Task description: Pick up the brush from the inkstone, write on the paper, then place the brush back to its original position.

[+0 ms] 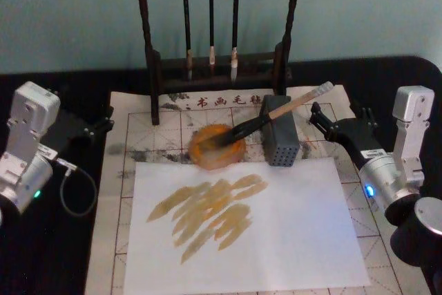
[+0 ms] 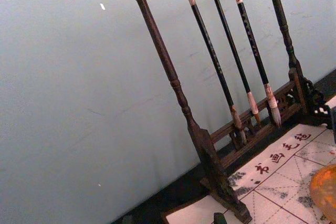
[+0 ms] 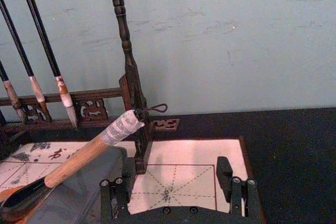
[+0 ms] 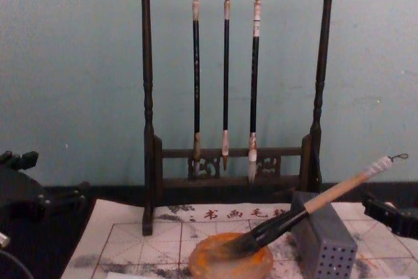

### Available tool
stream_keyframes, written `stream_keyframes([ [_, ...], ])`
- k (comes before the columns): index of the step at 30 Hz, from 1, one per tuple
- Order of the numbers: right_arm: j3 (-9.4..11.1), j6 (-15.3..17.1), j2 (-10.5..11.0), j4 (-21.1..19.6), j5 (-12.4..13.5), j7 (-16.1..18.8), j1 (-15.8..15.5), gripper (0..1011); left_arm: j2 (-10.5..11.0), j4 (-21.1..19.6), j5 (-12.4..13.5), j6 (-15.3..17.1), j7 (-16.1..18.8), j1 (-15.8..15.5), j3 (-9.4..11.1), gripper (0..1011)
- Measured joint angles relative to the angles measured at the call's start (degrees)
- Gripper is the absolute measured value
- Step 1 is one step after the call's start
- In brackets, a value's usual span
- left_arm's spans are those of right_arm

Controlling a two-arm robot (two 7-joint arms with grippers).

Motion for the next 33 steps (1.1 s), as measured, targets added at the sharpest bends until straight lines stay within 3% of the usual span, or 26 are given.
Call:
stream_keyframes([
  [33, 0.0, 0.0, 0.0, 0.0, 0.0, 0.01, 0.0, 1000, 0.0, 0.0, 0.0, 0.0, 0.0, 0.0, 0.0, 1001],
])
